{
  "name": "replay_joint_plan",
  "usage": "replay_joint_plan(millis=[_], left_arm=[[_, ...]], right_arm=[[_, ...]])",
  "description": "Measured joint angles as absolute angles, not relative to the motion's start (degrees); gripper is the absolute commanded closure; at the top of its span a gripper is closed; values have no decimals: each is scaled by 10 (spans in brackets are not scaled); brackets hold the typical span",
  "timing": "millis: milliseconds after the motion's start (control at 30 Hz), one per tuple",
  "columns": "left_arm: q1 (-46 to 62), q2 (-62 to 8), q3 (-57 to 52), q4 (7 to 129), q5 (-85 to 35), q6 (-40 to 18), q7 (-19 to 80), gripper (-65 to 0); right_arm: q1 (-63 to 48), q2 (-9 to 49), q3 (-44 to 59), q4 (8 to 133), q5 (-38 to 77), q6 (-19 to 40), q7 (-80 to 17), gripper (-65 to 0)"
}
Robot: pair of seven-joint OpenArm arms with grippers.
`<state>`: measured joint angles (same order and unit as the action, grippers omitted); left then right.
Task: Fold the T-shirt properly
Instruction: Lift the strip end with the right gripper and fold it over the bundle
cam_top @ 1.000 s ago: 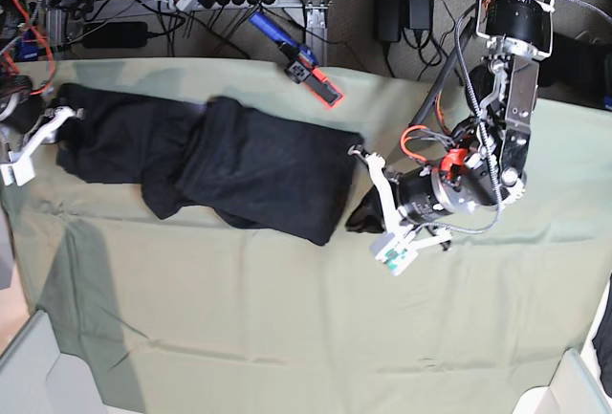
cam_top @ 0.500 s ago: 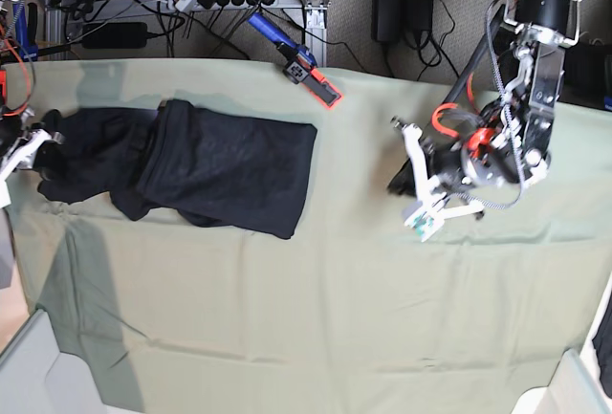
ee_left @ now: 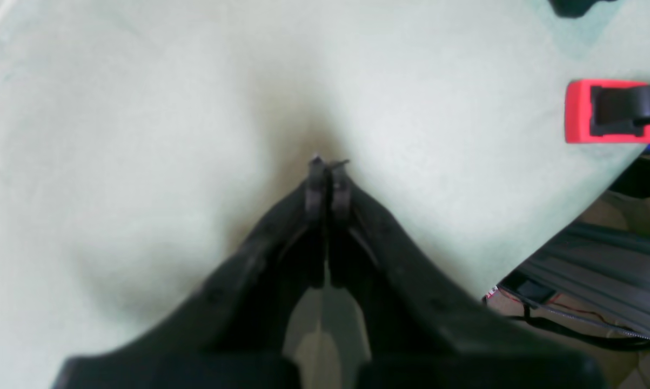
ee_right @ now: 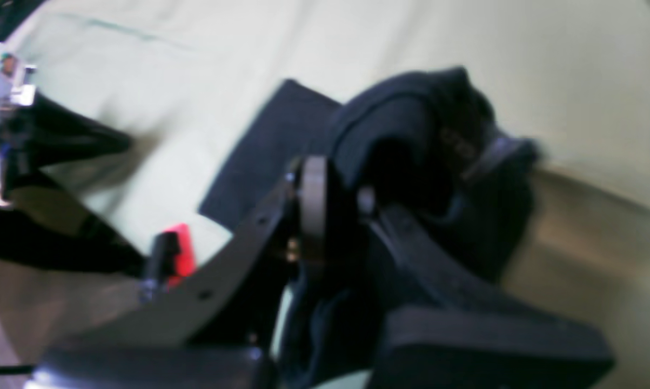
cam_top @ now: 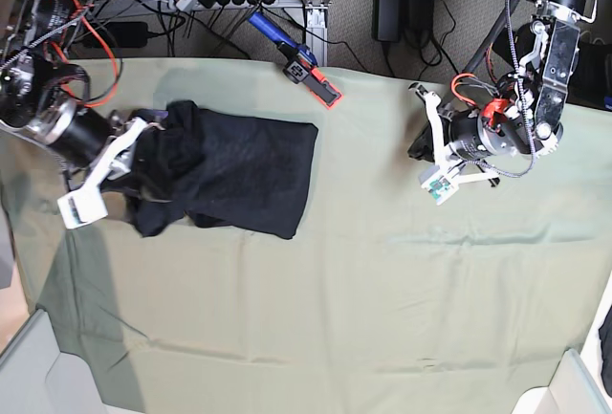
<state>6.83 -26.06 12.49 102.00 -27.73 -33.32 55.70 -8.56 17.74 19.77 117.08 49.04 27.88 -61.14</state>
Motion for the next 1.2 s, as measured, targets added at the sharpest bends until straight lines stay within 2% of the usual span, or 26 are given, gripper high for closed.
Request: replay_joint_plan(millis=[233, 467, 500, 600, 633, 667, 867, 1133, 1167, 1200], left_arm=[[68, -262, 125, 1020, -279, -333, 562, 0], [68, -262, 125, 1020, -279, -333, 566, 0], [68, -262, 125, 1020, -279, -333, 566, 0], [68, -262, 125, 1020, -279, -333, 566, 0], [68, -262, 125, 1020, -279, -333, 566, 0], [68, -262, 125, 1020, -279, -333, 566, 0], [68, -262, 125, 1020, -279, -333, 566, 0], [68, -270, 125, 1020, -281, -333, 561, 0], [68, -275, 125, 1021, -281, -333, 562, 0], [68, -281, 125, 1027, -278, -333, 563, 0]], right_arm=[[-86, 128, 99, 1171, 417, 279, -570, 0], [-86, 121, 17, 1138, 339, 279, -514, 0], [-86, 120, 8, 1129, 338, 279, -511, -52], [-86, 121, -16, 1100, 339, 279, -493, -315], [-86, 121, -24, 1091, 338, 279, -485, -368], [-86, 121, -33, 1084, 338, 279, -478, -392], [-69, 118, -83, 1080, 401, 279, -476, -394], [8, 73, -107, 1080, 389, 279, -484, -392], [24, 70, -104, 1080, 379, 279, -484, -381], [40, 71, -98, 1080, 371, 279, -484, -343]])
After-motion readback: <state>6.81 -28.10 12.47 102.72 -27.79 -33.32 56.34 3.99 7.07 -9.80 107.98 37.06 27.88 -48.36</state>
